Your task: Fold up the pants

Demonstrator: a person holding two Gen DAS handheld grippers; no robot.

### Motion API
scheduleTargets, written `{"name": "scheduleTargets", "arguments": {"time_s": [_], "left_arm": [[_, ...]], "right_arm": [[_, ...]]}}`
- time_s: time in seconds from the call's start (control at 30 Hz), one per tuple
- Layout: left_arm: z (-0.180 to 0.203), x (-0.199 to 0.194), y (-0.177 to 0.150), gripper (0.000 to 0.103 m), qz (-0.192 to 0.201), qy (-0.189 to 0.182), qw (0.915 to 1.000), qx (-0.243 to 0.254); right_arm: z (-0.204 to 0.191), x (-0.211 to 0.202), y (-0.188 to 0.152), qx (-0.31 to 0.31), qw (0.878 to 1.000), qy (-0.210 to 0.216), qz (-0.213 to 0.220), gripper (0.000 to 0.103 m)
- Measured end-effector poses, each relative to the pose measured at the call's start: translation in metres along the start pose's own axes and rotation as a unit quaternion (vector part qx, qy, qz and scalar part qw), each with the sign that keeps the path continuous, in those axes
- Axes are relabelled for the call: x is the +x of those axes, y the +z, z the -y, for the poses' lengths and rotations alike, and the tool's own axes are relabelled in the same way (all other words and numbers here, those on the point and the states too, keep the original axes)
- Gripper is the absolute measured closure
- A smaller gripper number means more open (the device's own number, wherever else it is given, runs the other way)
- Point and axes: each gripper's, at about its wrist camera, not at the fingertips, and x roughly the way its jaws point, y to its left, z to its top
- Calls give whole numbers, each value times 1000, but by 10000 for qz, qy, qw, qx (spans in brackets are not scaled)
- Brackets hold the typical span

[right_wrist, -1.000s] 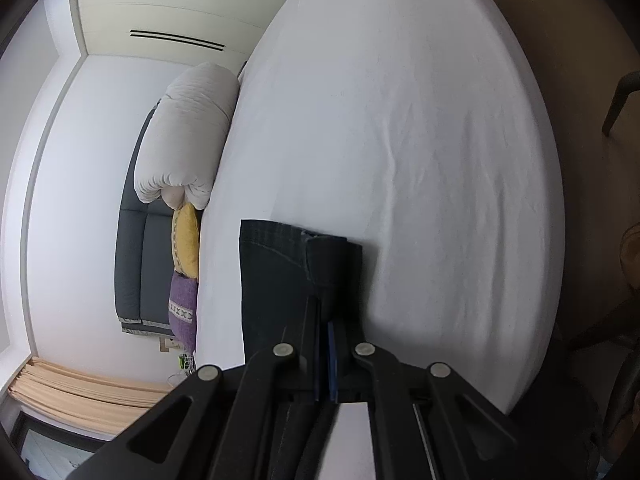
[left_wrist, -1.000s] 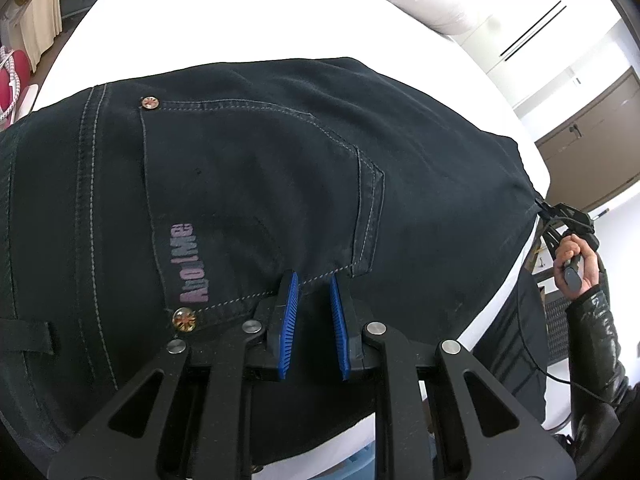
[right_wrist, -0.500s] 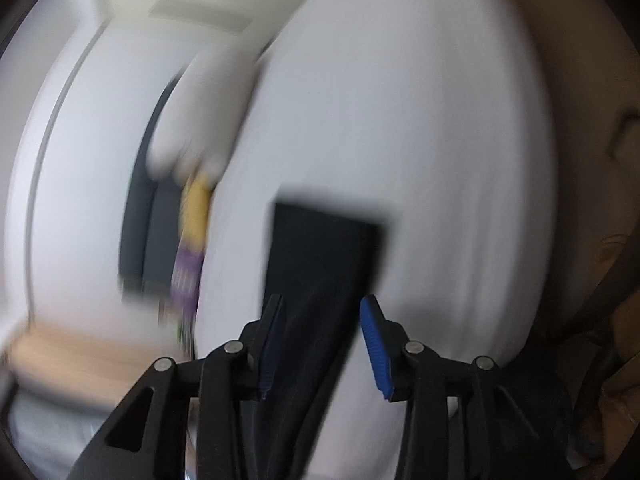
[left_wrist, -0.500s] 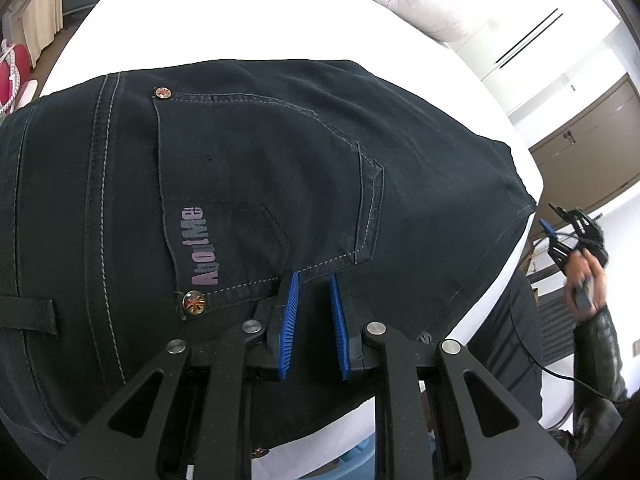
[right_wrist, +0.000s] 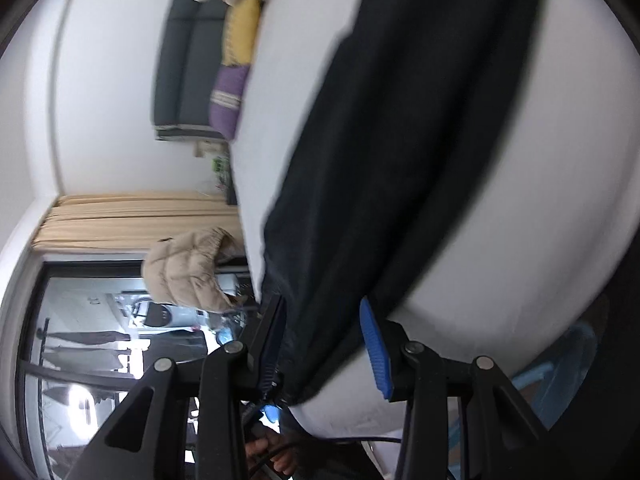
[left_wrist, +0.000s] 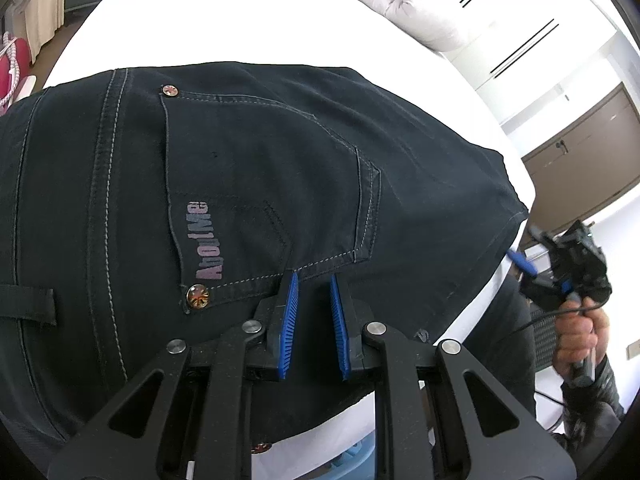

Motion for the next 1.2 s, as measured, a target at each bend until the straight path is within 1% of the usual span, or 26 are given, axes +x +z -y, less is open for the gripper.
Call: {"name": "scheduleTargets", "arguments": {"time_s": [0.2,0.33,0.5,0.53,0.6,0.63,0.67,0.87,0.97,1.0,1.03,1.07,1.1,1.17,1.2], "left_arm": [[0,-1,-1,86,19,-17,10000,-8],[-2,-3,-1,86,22,-25,10000,-12],[-2,-4,0,86,13,-22,10000,-2],[-2,-4,0,86,10,-23,10000,1],[-2,-5,0,86,2,-32,10000,1],[-2,-6,0,86,-1,-44,10000,-1],[-2,-6,1,86,-5,-50,10000,2],[-5,-10,1,86,-18,-68,10000,-3],[-7,-9,2,86,-1,-123,9999,-47],[-7,-10,3,86,0,-115,9999,-42],[-7,-10,3,86,2,-108,9999,-39],[-7,-10,3,86,7,-108,9999,-40],[-7,-10,3,86,12,-113,9999,-46],[-9,-10,2,86,15,-119,9999,-50],[-10,-10,1,86,42,-115,9999,-61]], "right_arm": [[-1,21,-9,4,9999,6,-120,60],[-2,31,-10,-6,9996,30,-282,60],[-10,51,-12,-201,9989,-8,-420,60],[-10,53,-12,-200,9990,-8,-407,64],[-6,53,-12,-185,9990,-32,-394,77],[-3,54,-12,-193,9989,-123,-409,95],[2,52,-12,-170,9985,-198,-474,97],[20,38,-30,20,9988,16,-485,98],[25,40,-29,149,9985,182,-499,98],[23,41,-28,77,9986,180,-497,98],[20,41,-26,-28,9987,140,-487,96],[17,40,-25,-100,9988,135,-466,90],[17,38,-24,-109,9988,166,-452,87],[18,32,-18,-34,9990,296,-332,74],[17,28,-15,-5,9992,320,-233,73]]}}
